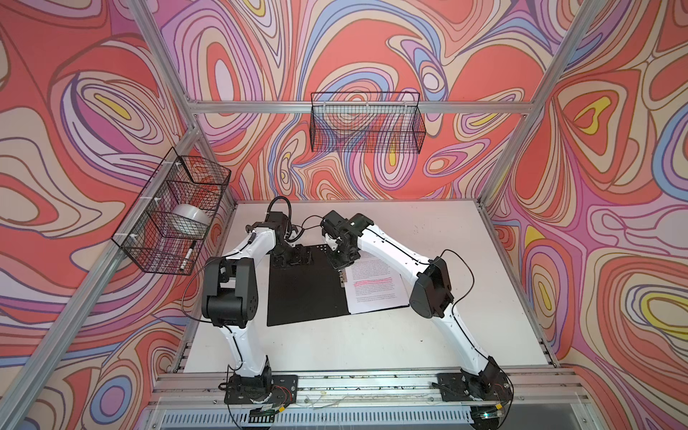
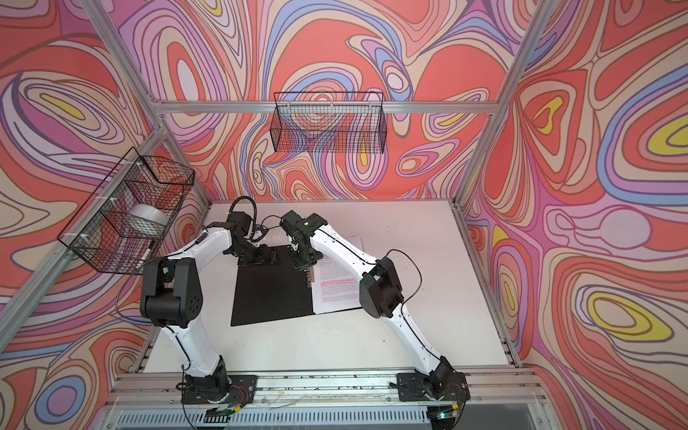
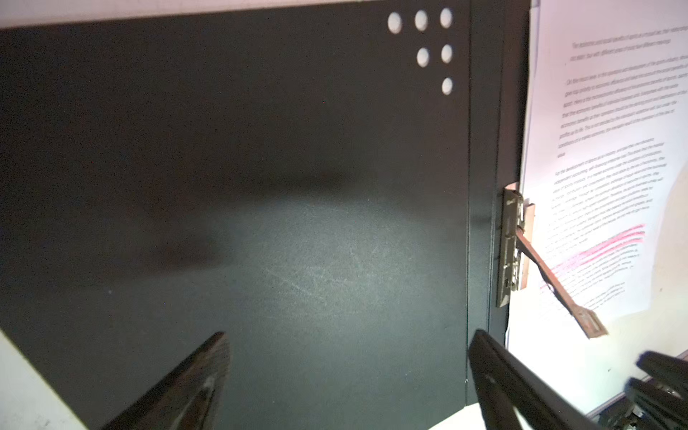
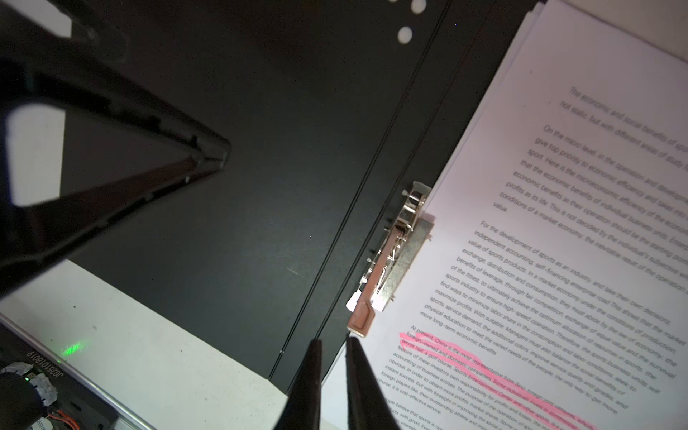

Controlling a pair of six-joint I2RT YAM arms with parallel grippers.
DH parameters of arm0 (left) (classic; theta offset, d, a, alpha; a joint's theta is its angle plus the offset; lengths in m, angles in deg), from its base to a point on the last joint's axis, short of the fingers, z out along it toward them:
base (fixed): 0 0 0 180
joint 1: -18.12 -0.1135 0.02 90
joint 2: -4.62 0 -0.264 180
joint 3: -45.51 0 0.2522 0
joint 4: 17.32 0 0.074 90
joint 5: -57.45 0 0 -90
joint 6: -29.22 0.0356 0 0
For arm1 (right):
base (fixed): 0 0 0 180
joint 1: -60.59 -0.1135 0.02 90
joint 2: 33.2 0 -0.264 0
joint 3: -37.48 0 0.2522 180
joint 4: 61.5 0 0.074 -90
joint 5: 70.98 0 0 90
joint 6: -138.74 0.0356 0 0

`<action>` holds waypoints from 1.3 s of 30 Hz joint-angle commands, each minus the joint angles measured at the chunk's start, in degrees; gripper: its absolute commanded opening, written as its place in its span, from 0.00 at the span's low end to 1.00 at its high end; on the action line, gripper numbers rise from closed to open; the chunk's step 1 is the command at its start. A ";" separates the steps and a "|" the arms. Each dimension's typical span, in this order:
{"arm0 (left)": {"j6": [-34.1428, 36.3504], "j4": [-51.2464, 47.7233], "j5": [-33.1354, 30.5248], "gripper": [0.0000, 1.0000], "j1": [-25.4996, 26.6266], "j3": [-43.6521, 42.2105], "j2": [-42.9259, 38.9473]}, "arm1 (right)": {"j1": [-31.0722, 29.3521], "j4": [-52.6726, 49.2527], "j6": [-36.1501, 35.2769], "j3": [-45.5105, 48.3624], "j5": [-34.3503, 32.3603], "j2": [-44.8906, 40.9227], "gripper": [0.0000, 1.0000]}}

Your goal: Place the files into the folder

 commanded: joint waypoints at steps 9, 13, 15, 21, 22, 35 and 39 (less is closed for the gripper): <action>1.31 -1.99 4.00 1.00 -0.28 2.60 2.44 | -0.25 -0.12 -2.20 -2.57 -0.93 3.76 0.14; 1.31 -1.56 4.41 1.00 -0.28 2.56 2.45 | -0.25 -0.77 -2.47 -2.97 -0.60 4.31 0.13; 1.32 -1.13 4.62 1.00 -0.28 2.32 2.23 | -0.25 -1.31 -2.62 -2.96 -0.74 4.46 0.13; 0.64 -0.31 4.33 1.00 -0.28 2.08 1.91 | -0.24 -2.64 -2.90 -2.71 -1.00 4.31 0.11; 0.62 -0.45 4.09 1.00 -0.28 2.25 2.15 | -0.25 -2.90 -2.91 -2.77 -1.01 4.36 0.11; 0.27 -0.84 3.01 1.00 -0.28 2.62 3.41 | -0.25 -5.84 -3.71 -3.24 -1.16 5.28 0.09; -0.16 -0.84 2.45 0.99 -0.28 2.98 4.04 | -0.24 -5.98 -3.70 -2.88 -0.58 5.67 0.09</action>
